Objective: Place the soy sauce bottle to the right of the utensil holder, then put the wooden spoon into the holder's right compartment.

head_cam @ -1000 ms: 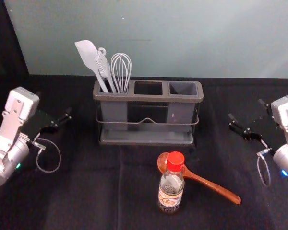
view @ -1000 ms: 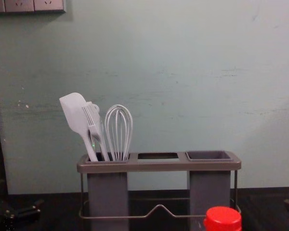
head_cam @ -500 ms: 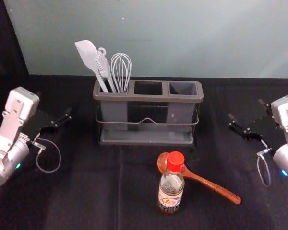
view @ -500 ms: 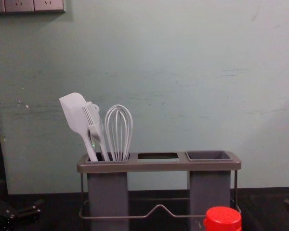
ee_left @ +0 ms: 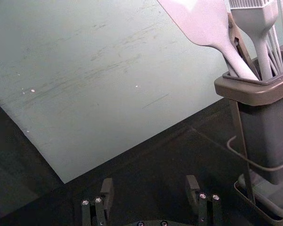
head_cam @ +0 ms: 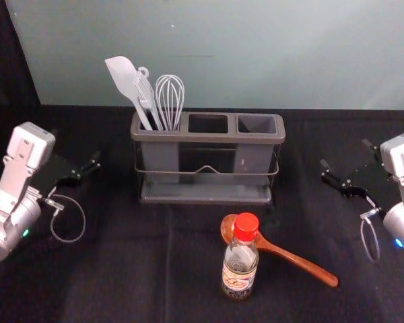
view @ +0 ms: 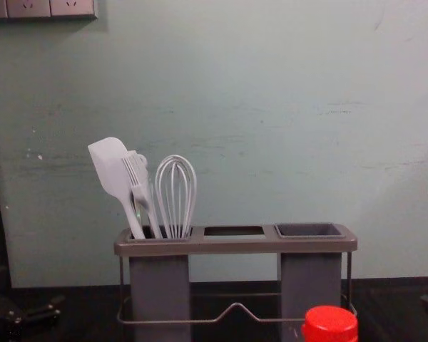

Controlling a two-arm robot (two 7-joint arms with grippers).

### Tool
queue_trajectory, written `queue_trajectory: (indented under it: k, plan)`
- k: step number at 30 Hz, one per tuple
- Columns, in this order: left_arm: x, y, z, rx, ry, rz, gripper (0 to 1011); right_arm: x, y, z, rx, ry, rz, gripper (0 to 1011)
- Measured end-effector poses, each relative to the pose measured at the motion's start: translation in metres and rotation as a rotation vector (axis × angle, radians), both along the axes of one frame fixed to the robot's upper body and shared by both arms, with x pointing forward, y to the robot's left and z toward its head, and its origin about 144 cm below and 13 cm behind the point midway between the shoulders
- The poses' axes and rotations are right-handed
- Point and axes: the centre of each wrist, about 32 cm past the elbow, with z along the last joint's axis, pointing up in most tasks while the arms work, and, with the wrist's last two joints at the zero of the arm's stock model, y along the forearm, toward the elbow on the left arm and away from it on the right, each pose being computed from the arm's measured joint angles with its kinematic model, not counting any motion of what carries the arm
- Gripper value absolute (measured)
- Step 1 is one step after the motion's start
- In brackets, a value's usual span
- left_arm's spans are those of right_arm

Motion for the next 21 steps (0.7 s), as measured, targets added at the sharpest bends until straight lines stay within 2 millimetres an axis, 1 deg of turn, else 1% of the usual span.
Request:
queue_trajectory:
  k: [21]
  plan:
    - [0.0, 0.0, 0.0, 0.0, 0.0, 0.0, 1005, 0.0, 0.0, 0.0, 0.0, 0.0, 0.0, 1002]
